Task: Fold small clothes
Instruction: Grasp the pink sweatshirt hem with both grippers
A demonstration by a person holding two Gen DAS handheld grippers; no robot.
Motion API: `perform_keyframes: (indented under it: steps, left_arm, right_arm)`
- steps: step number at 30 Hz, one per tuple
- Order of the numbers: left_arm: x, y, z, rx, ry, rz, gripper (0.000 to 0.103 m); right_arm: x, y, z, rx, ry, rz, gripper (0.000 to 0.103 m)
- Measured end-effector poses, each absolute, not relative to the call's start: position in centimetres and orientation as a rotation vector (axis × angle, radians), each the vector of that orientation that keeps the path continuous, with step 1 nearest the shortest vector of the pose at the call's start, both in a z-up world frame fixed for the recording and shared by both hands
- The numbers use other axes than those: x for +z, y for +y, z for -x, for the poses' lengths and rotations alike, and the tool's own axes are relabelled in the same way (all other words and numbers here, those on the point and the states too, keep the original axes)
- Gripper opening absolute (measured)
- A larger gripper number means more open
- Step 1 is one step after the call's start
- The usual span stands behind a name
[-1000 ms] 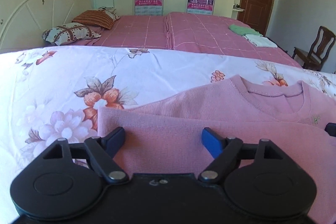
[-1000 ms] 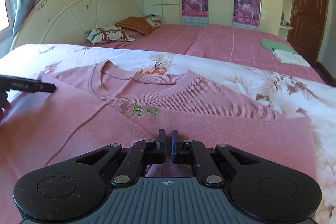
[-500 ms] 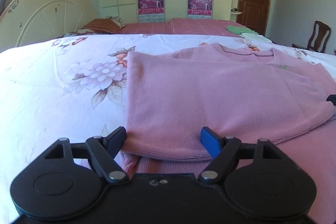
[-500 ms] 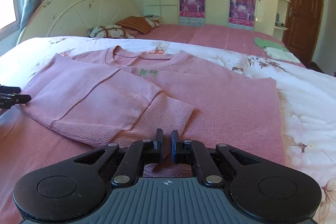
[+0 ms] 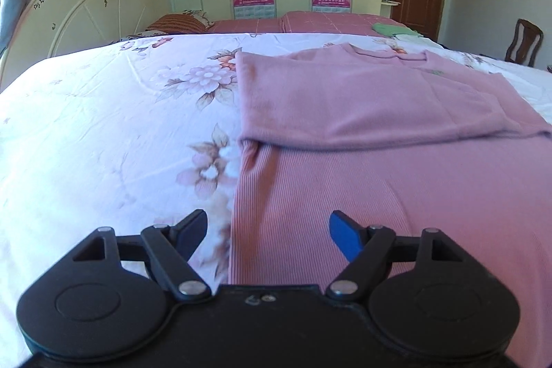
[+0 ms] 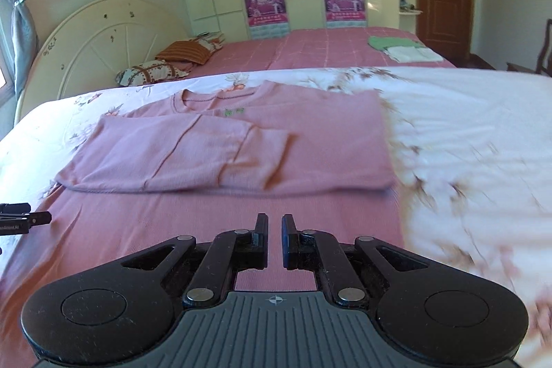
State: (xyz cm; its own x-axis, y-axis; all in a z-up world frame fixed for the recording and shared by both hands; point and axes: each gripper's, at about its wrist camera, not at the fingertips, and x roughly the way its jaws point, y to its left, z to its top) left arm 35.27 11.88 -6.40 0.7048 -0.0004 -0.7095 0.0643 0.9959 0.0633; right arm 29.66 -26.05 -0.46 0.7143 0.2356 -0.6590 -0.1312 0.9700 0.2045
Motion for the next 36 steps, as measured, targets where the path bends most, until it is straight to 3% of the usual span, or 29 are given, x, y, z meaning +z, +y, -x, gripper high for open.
perform_keyframes:
  steps: [2,4,5,6,11,16,18,24,34,35,36]
  left_arm:
    - [-5.9,11.8,-33.2,-0.051,0.784,-0.103,0.074]
    - [-5.5,12.0,-30.9,-0.07,0.785,-0.083,0.072]
    - [-5.4,12.3,-29.7,-0.086,0.791,-0.063,0.072]
    - [-5.5,12.6,-28.4,-0.097,0.801,-0.049,0.072]
    - [-6.3,15.2,-23.1,-0.151,0.879,0.094,0.056]
    - [-6.7,18.8,-19.6,-0.248,0.901,0.39,0.056]
    - [-7.5,19.7,-19.1,-0.29,0.907,0.508,0.056]
    - [-9.2,20.4,-20.6,-0.373,0.92,0.697,0.056]
    - [-10.3,19.0,-22.7,-0.448,0.907,0.729,0.055]
    - [-10.3,18.9,-22.6,-0.463,0.91,0.73,0.053]
    - [-10.4,18.9,-22.4,-0.49,0.919,0.737,0.051]
  right_arm:
    - [-0.1,-26.7,-27.6,0.188,0.755,-0.168,0.006]
    - [0.1,-27.2,-25.4,0.163,0.775,-0.188,0.023]
    - [0.1,-27.5,-24.4,0.151,0.777,-0.203,0.062]
    - [0.2,-28.0,-22.9,0.134,0.759,-0.229,0.08]
    - [0.3,-30.0,-17.4,0.122,0.785,-0.326,0.079]
    - [-1.5,-33.3,-13.6,0.085,0.829,-0.5,0.077]
    - [-2.5,-35.2,-12.7,0.067,0.849,-0.614,0.063]
    - [-5.0,-39.4,-11.0,0.128,0.812,-0.958,0.062]
    - [-5.0,-38.6,-11.8,0.28,0.853,-0.94,0.061]
    - [-5.2,-38.4,-11.7,0.286,0.862,-0.929,0.05]
    - [-5.5,-38.3,-11.7,0.294,0.89,-0.918,0.031]
